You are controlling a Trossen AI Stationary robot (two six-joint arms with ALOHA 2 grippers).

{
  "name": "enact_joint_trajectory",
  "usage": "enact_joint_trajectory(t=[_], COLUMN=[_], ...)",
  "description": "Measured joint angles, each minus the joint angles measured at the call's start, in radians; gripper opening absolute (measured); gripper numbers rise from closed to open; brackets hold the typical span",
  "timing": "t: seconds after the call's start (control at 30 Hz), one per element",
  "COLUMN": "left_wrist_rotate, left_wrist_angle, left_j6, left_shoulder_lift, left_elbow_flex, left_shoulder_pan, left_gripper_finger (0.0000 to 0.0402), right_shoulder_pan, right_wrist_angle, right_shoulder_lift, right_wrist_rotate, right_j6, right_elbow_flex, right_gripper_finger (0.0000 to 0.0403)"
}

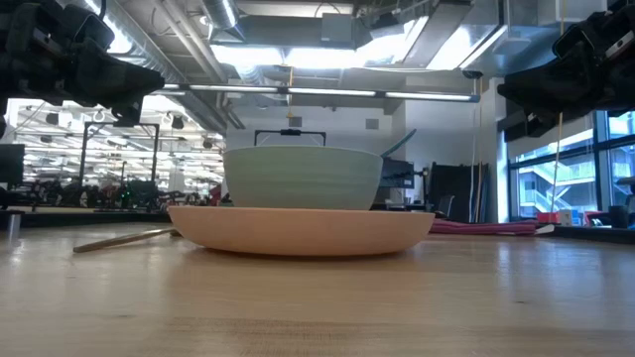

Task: Set table place
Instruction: Return to Home Position

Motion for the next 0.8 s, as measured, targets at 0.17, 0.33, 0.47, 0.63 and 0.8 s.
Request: enact_joint_trajectory(t=[0.17, 0.33, 0.47, 0.63, 0.8], left_wrist_rotate=[0.0, 0.0, 0.0, 0.0, 0.0], left_wrist_angle=[0.0, 0.0, 0.0, 0.0, 0.0], left_j6=[0.0, 0.0, 0.0, 0.0, 0.0], left_shoulder_lift=[0.0, 0.0, 0.0, 0.0, 0.0], left_elbow_flex=[0.0, 0.0, 0.0, 0.0, 0.0], left_shoulder_pan=[0.0, 0.0, 0.0, 0.0, 0.0], left_gripper_finger=[0.0029, 0.0023, 0.0018, 0.0011, 0.0006], right_shoulder_pan=[0.0, 0.0, 0.0, 0.0, 0.0], right_wrist_angle=[0.0, 0.0, 0.0, 0.0, 0.0], right_shoulder_lift=[0.0, 0.0, 0.0, 0.0, 0.0], right_wrist_rotate=[0.0, 0.0, 0.0, 0.0, 0.0], right_j6=[-0.001, 0.0, 0.001, 0.0, 0.0], right_elbow_flex=[0.0, 0.0, 0.0, 0.0, 0.0], right_gripper_finger=[0.0081, 0.0081, 0.0081, 0.0081, 0.0081])
